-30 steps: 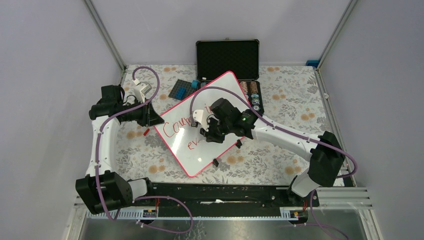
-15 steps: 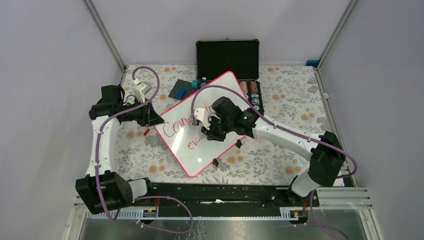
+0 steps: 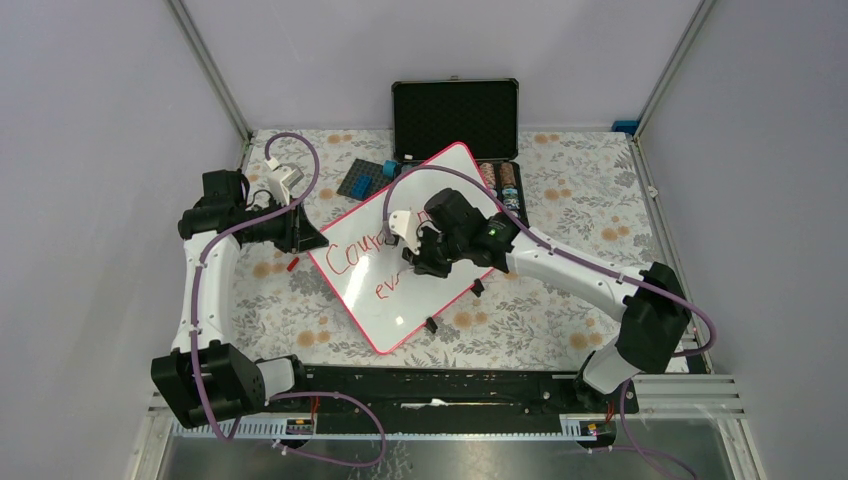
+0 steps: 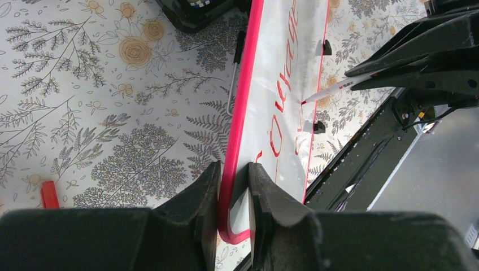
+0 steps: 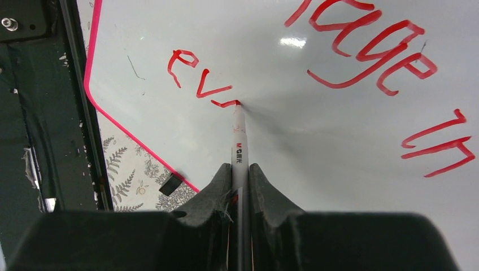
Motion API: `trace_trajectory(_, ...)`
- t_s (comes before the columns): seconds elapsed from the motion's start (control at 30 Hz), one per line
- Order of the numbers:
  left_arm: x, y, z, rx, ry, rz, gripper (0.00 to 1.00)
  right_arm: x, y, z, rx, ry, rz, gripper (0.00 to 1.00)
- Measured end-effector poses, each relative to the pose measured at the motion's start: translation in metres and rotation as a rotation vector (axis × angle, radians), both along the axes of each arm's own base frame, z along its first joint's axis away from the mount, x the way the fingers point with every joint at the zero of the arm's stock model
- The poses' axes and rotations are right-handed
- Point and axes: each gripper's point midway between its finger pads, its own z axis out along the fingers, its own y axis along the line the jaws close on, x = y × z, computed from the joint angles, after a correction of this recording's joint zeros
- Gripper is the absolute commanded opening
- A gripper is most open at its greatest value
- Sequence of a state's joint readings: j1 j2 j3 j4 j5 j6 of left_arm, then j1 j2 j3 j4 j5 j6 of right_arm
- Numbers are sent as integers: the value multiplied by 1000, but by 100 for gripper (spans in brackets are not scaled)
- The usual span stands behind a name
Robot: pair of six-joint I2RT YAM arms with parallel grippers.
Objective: Write a sentence on the whiteboard
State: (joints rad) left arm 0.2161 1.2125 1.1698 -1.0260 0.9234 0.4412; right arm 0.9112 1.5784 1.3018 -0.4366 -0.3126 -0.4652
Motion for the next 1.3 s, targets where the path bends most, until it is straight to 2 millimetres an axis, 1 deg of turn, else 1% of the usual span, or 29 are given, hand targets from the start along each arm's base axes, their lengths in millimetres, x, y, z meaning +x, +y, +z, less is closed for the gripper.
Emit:
trace_trajectory(0.1,0,0,0,0,0,0,1,3,0,2,1,-10,-6,0)
trace_trajectory(0.6,0,0,0,1,-2,-1,1,5,2,6,5,-15,0,0)
trace_trajectory(1.3,0,0,0,1,-3,-2,1,-1,6,4,4,-8,19,0)
